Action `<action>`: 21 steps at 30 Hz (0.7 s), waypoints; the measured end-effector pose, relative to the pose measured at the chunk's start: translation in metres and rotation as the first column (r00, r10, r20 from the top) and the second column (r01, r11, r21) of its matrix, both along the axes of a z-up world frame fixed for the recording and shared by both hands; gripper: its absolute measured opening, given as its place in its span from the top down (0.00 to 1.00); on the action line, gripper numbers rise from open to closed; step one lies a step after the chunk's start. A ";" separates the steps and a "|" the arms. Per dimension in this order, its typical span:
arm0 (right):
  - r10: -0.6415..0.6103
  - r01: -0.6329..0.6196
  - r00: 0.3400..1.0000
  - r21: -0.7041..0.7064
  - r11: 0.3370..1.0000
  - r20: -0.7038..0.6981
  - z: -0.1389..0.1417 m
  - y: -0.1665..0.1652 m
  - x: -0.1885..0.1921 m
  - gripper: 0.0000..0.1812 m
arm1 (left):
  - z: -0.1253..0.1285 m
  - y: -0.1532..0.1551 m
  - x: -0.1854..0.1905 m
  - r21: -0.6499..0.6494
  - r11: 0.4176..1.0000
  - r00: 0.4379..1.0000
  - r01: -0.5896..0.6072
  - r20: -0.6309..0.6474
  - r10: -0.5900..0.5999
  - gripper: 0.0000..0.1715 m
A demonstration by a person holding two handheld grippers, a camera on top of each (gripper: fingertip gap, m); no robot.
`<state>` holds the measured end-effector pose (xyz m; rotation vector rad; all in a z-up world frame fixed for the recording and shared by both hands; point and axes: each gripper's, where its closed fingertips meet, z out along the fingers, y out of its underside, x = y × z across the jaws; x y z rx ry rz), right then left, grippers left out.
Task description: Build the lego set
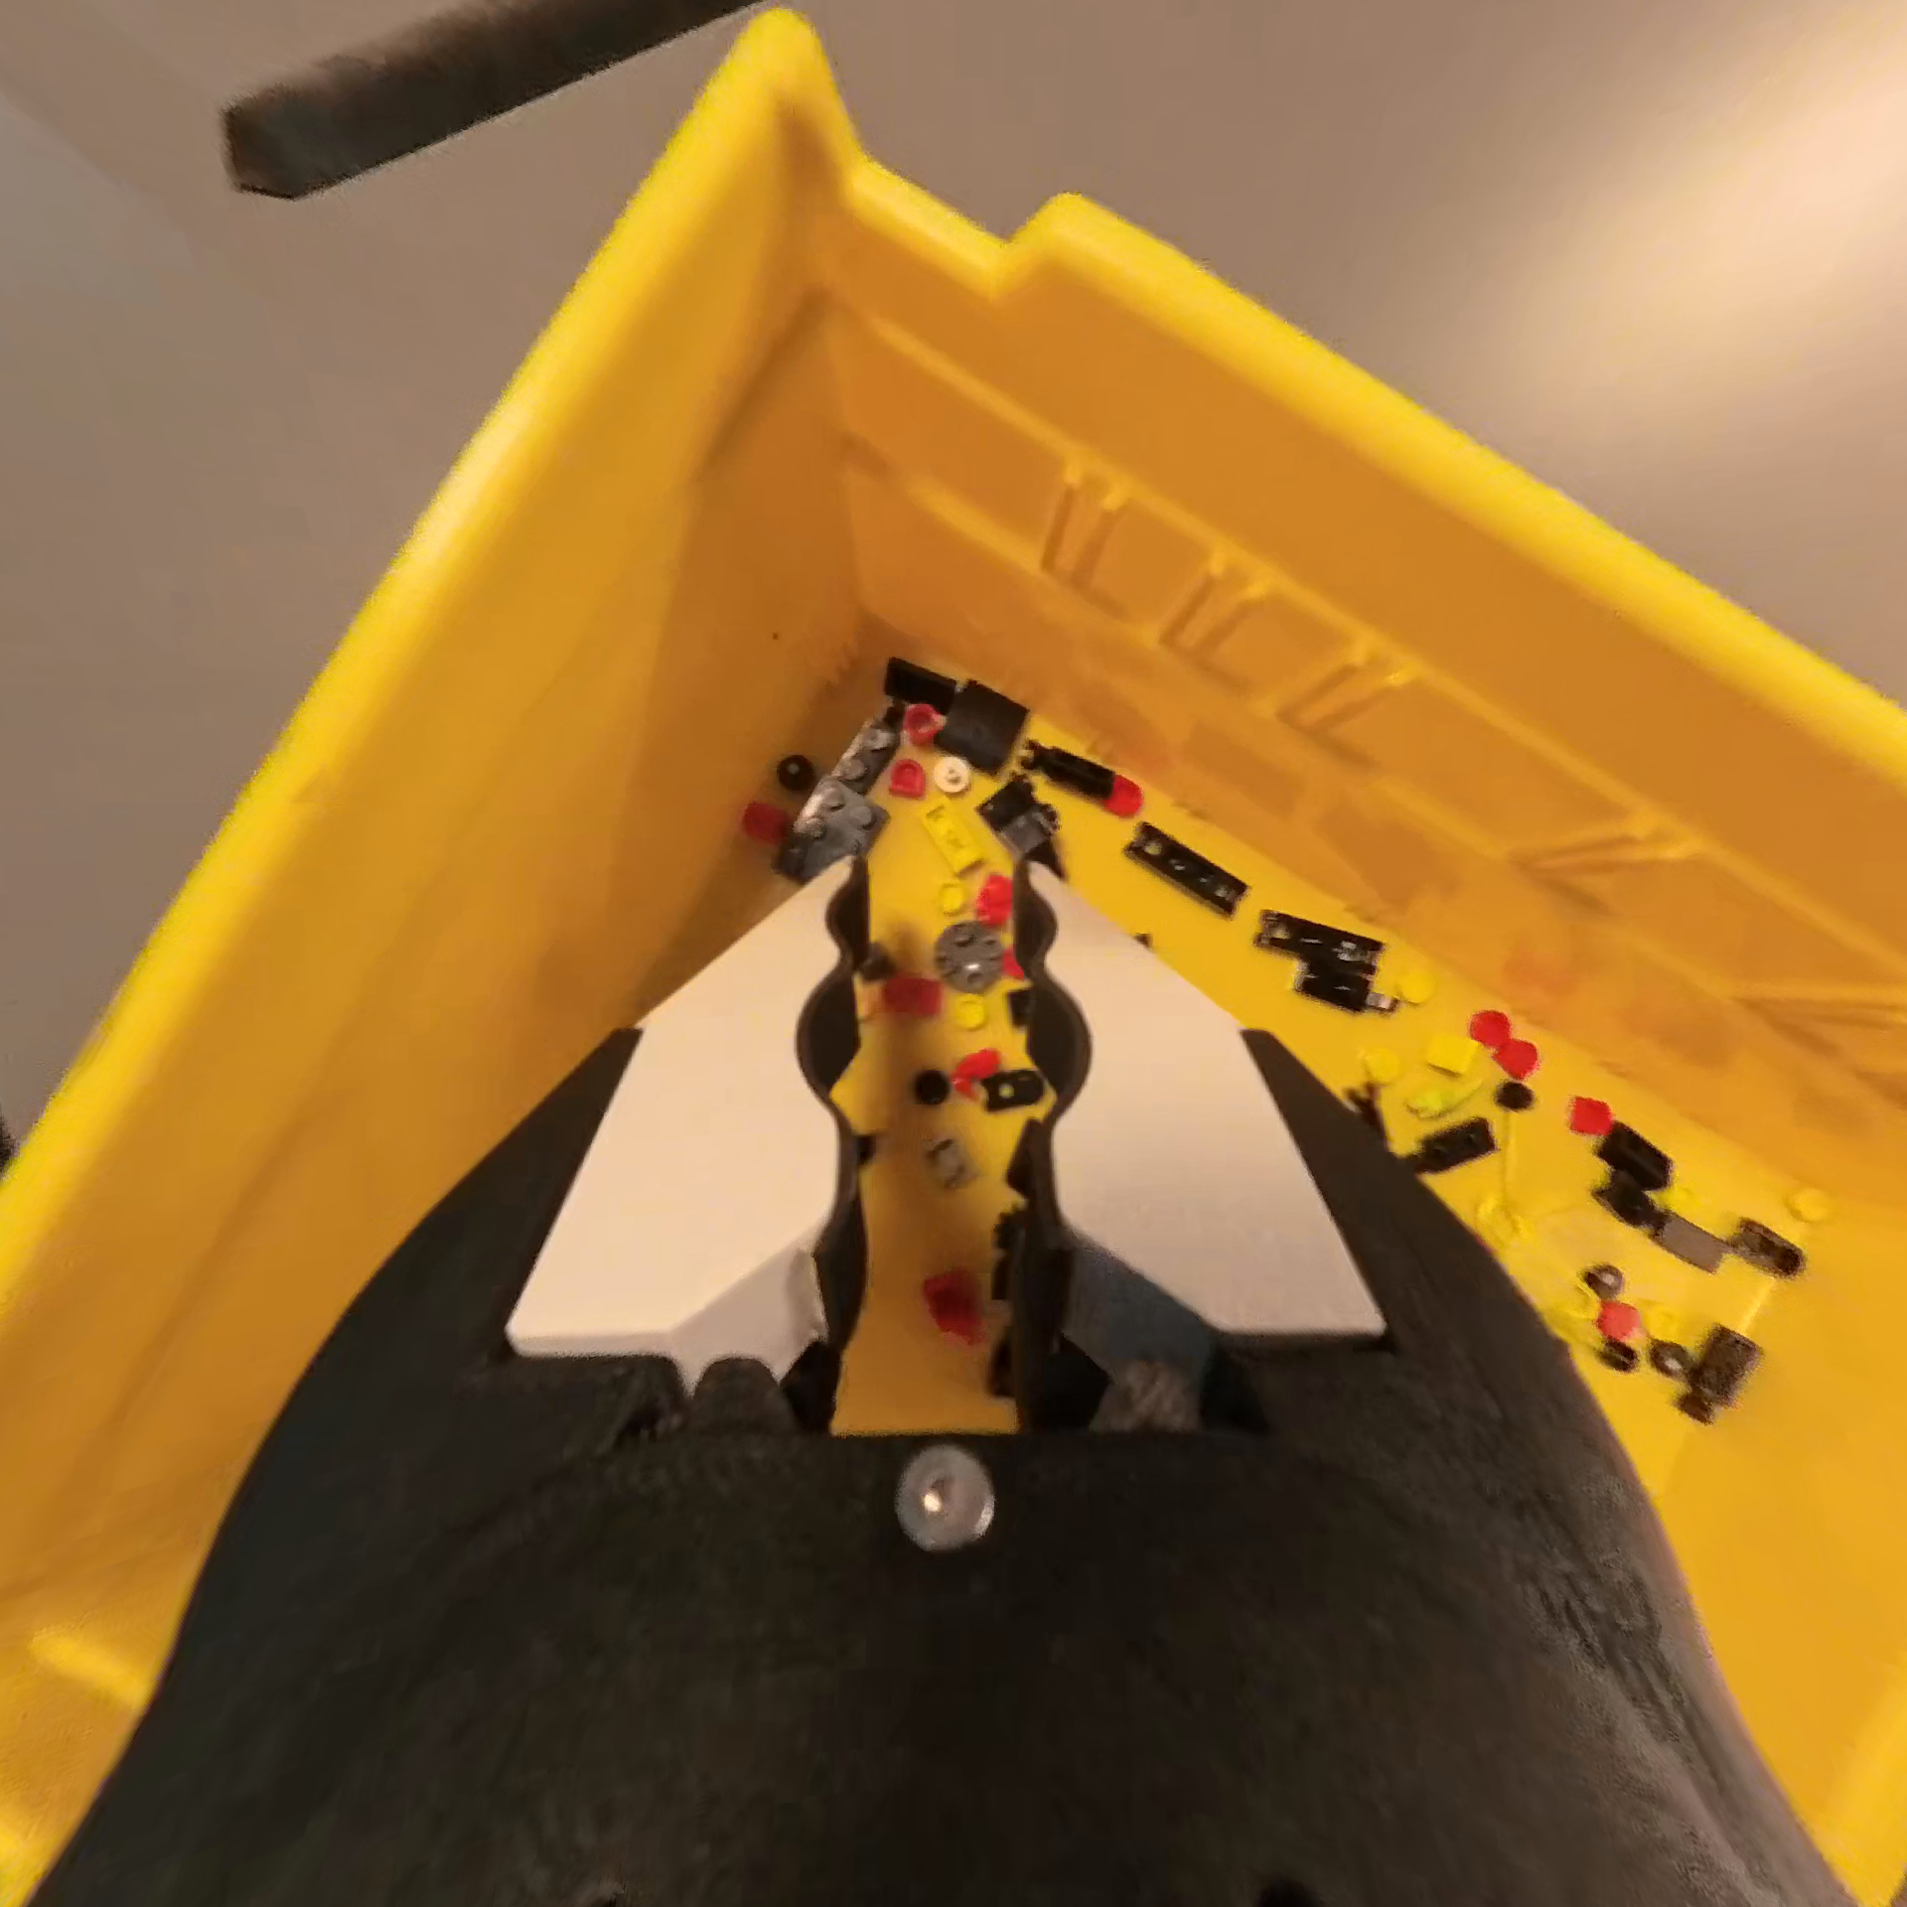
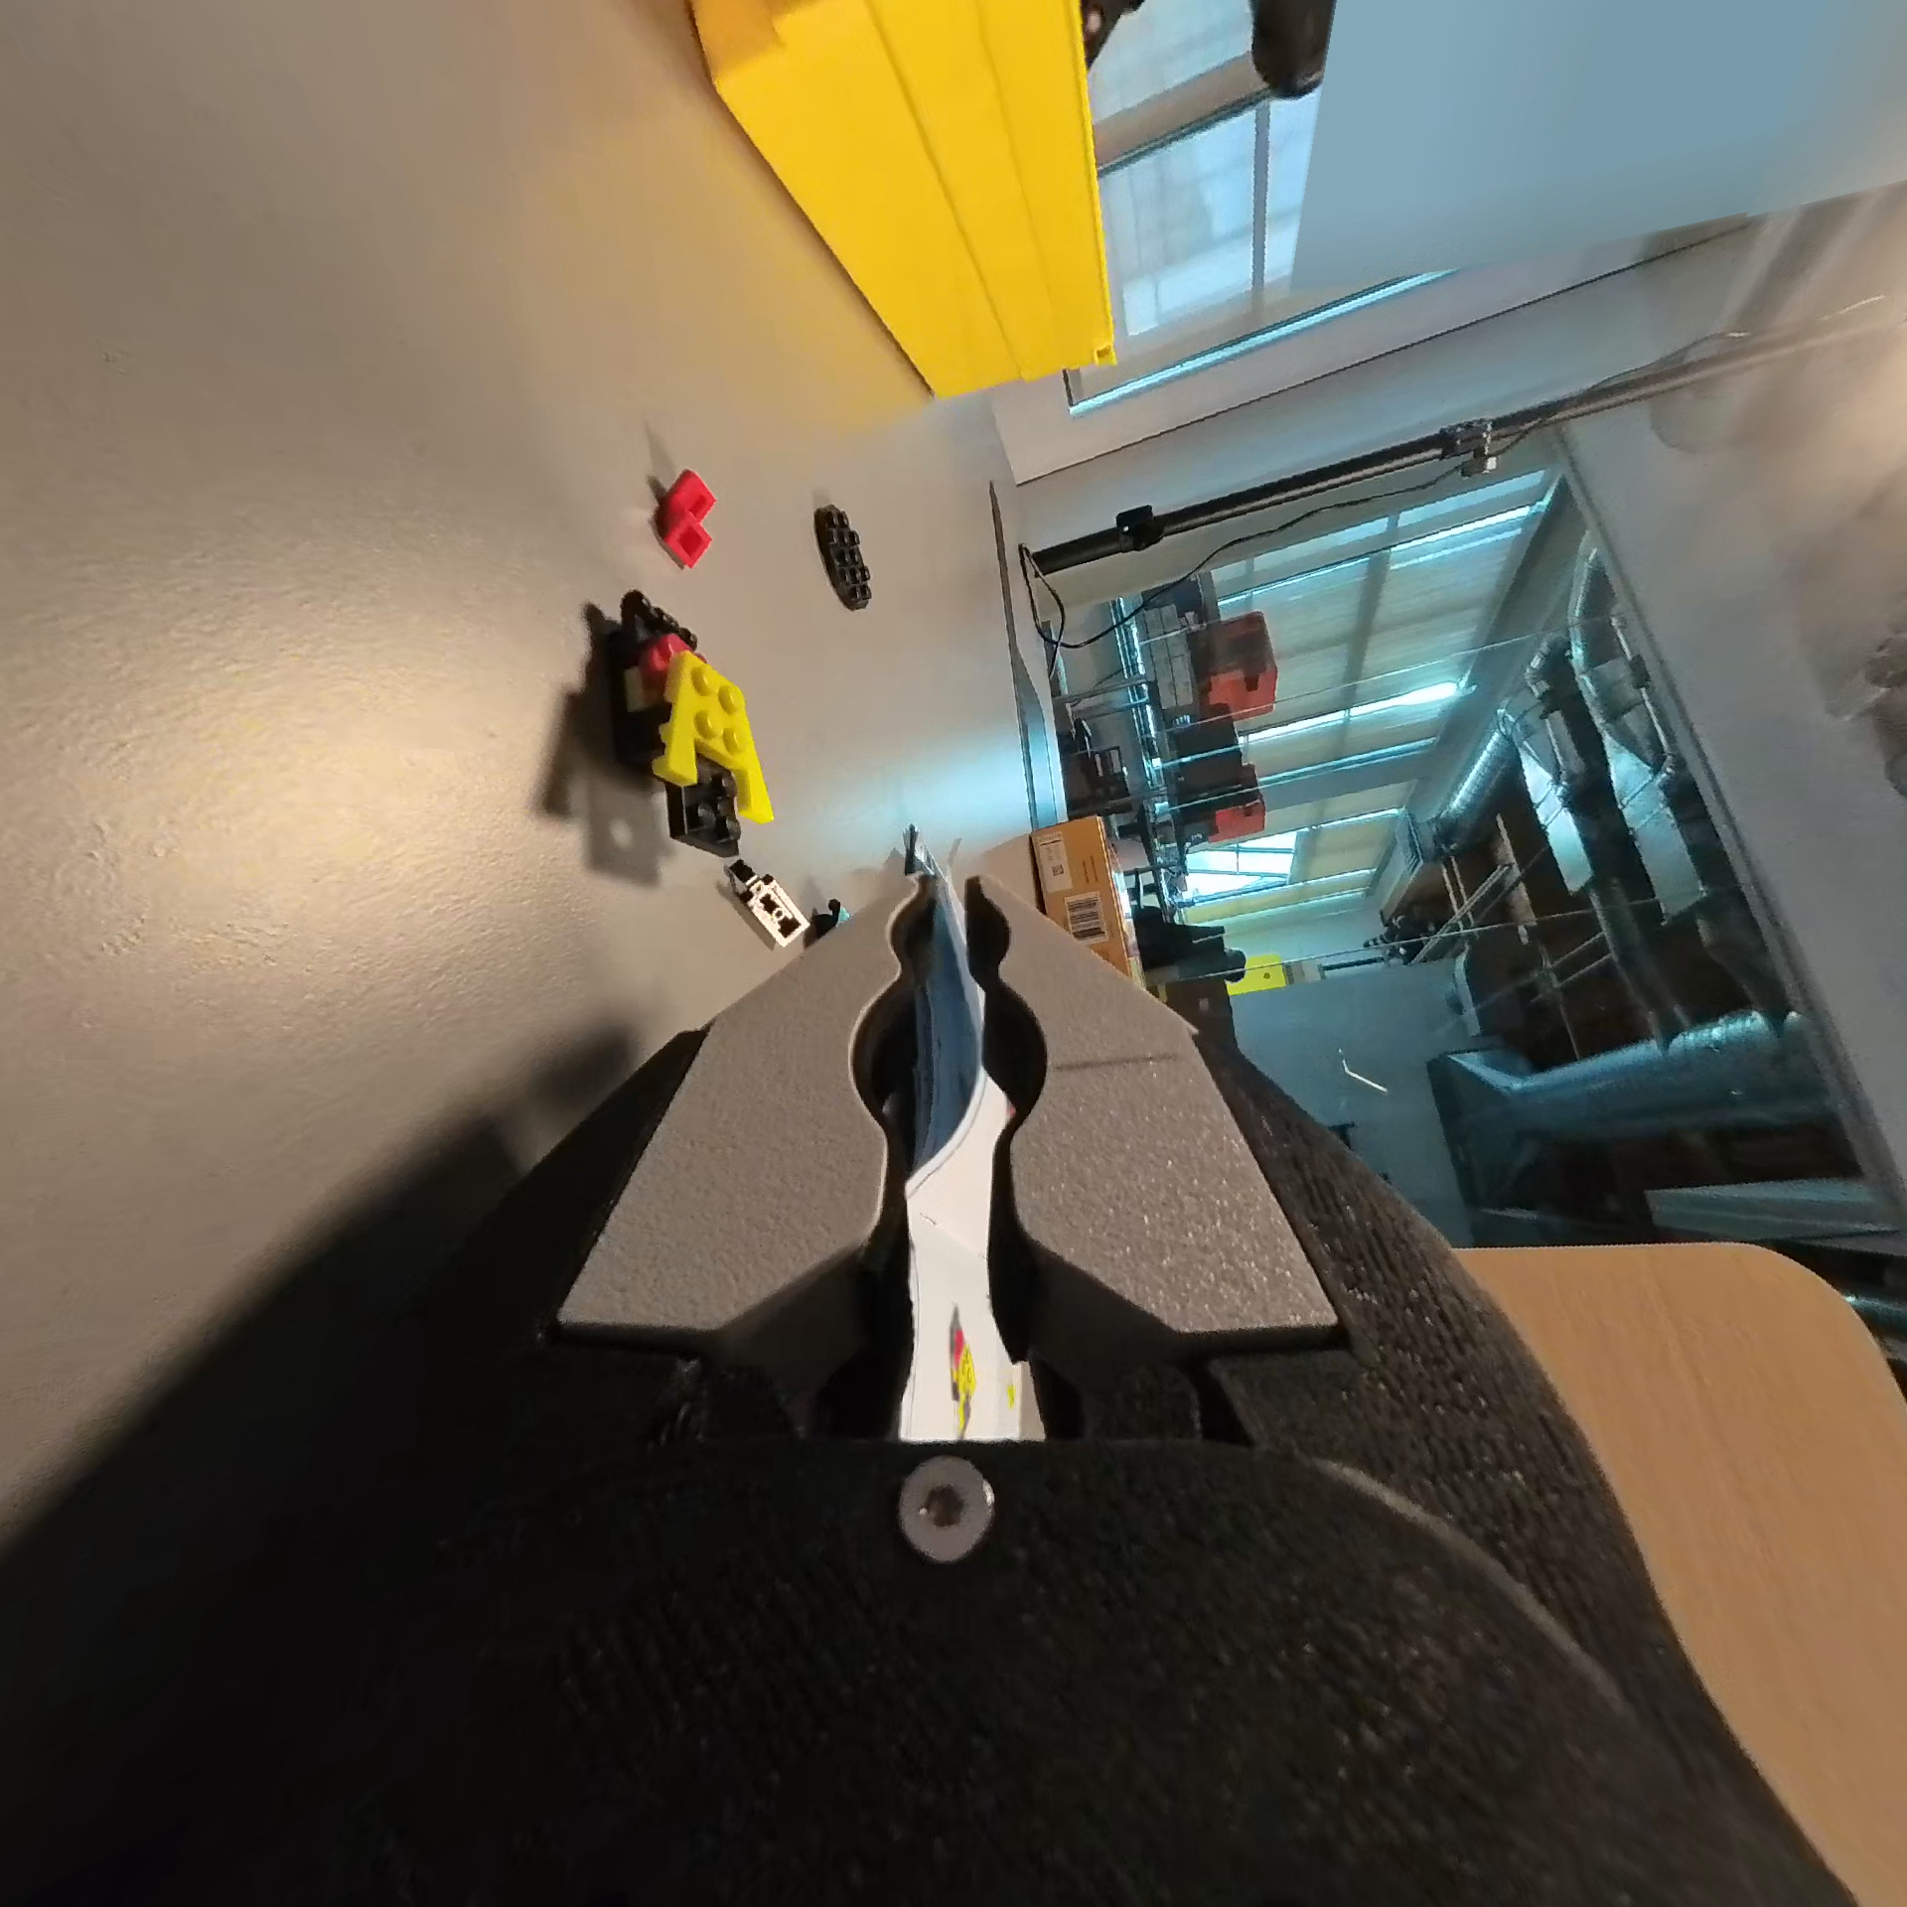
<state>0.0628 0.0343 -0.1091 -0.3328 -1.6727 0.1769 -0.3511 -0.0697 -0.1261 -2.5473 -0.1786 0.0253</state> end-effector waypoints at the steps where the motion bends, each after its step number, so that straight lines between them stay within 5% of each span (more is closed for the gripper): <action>1: 0.003 -0.003 1.000 0.000 1.000 -0.001 0.000 0.000 0.000 0.98 | 0.001 0.002 0.007 0.015 0.999 0.999 0.030 0.039 -0.030 0.84; 7: 0.020 -0.020 1.000 -0.018 1.000 -0.006 0.002 -0.003 0.001 0.98 | -0.003 0.000 0.037 0.015 0.991 0.964 0.131 0.232 -0.131 0.82; 21: 0.029 -0.029 1.000 -0.021 0.999 0.001 0.000 -0.006 -0.001 0.98 | -0.010 -0.006 0.034 -0.047 0.985 0.976 0.165 0.154 -0.156 0.82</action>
